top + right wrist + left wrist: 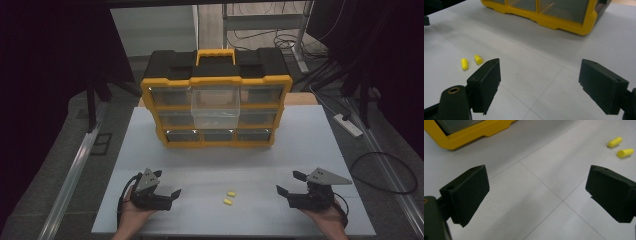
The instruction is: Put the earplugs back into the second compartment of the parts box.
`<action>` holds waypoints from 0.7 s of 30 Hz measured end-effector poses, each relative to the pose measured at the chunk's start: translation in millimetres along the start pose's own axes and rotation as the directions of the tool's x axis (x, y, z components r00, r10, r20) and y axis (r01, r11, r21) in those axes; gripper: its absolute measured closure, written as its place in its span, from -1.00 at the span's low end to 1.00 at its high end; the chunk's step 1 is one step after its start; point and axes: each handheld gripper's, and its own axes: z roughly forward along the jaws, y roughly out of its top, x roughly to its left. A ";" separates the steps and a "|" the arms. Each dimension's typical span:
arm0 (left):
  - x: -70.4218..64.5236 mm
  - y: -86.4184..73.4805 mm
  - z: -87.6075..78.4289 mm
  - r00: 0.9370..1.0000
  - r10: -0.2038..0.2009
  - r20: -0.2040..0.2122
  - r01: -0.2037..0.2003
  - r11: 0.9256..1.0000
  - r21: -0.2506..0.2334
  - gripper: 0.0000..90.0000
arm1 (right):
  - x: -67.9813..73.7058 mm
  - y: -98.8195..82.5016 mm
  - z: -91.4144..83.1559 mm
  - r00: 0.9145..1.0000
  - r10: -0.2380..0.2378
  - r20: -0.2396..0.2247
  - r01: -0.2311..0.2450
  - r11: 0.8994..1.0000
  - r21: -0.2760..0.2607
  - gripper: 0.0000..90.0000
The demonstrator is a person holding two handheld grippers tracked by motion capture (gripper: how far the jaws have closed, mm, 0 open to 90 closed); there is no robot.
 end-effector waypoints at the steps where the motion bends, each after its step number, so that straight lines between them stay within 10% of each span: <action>1: 0.0 0.0 0.0 1.000 0.000 0.000 0.000 1.000 0.000 -0.88 | 0.0 0.0 0.0 1.000 0.000 0.000 0.000 1.000 0.000 -0.60; 21: -0.9 -6.0 -3.8 1.000 -0.012 -0.020 0.012 1.000 0.000 -0.87 | 20.1 34.0 31.1 0.993 -0.074 -0.095 0.077 0.997 0.027 -0.56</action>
